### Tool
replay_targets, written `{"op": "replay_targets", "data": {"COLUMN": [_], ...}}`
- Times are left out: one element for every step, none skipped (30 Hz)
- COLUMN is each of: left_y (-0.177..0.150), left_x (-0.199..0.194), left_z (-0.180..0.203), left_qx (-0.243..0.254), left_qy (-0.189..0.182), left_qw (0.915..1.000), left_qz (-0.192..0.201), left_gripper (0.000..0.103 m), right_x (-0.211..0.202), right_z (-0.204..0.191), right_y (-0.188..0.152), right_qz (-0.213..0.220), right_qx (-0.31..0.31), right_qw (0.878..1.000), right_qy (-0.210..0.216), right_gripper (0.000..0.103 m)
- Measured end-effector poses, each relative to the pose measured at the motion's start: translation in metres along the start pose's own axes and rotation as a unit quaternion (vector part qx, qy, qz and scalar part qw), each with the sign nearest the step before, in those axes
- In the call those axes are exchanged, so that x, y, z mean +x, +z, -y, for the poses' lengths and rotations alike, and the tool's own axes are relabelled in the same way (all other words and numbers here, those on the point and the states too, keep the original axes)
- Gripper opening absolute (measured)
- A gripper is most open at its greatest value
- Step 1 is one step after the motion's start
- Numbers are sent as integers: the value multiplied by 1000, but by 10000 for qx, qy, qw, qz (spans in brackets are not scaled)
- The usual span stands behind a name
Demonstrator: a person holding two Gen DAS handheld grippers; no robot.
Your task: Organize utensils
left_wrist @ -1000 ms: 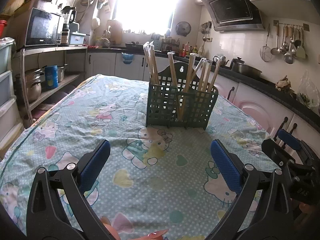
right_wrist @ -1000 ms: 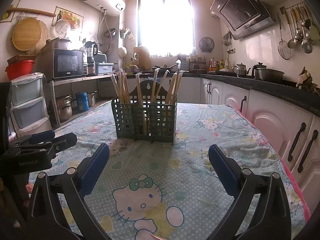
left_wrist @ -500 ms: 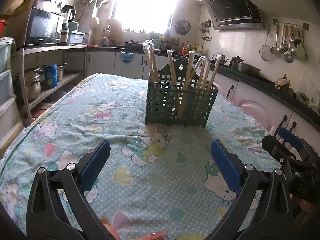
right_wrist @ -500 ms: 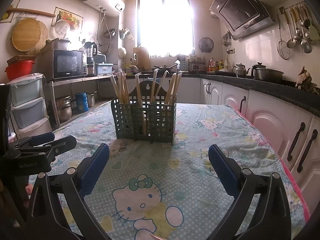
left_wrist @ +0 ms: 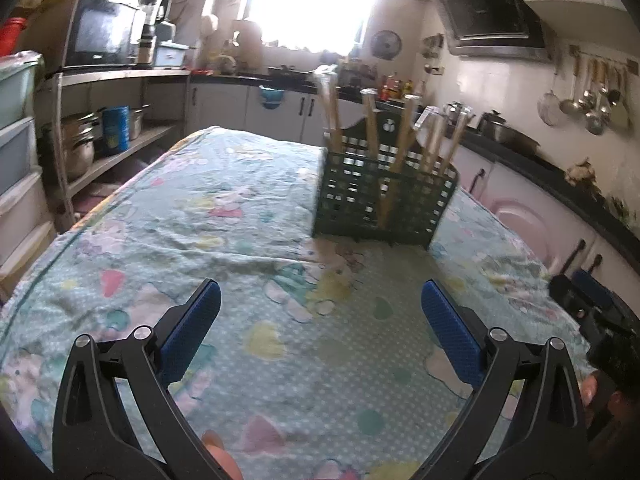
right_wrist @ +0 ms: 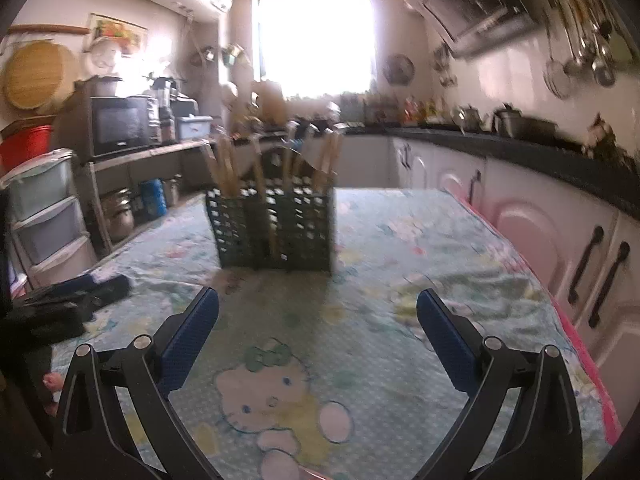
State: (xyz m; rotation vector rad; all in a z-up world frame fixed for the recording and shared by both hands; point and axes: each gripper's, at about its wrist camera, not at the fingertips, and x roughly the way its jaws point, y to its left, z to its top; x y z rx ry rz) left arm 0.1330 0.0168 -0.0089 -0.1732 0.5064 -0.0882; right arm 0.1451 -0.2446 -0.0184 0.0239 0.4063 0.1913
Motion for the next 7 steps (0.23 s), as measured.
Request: {"op": "replay_targets", "data": {"left_y": [4, 9, 14, 18, 24, 28, 34], "left_x": [0, 2, 3, 5, 7, 9, 15], "left_z": [-8, -16, -26, -34, -46, -54, -69], "left_qx": [-57, -101, -134, -148, -182, -223, -326], "left_qy": [81, 170, 300, 423, 594, 684, 869], "left_qw": [10000, 9998, 9994, 9989, 9980, 9972, 9952], "left_qz": [-7, -45, -87, -107, -145, -179, -306], "left_gripper": [92, 92, 92, 92, 92, 92, 92], "right_x": [2, 3, 6, 12, 22, 30, 38], "right_z": [9, 17, 29, 39, 52, 62, 73], "right_y": [2, 4, 6, 9, 11, 11, 10], "right_qz": [-91, -132, -218, -348, -641, -872, -1115], "right_qx": [114, 201, 310, 338, 314, 303, 350], "right_qw": [9998, 9996, 9989, 9978, 9951, 9921, 9883], "right_qy": [-109, -167, -289, -447, -687, -849, -980], "right_gripper": [97, 97, 97, 97, 97, 97, 97]}}
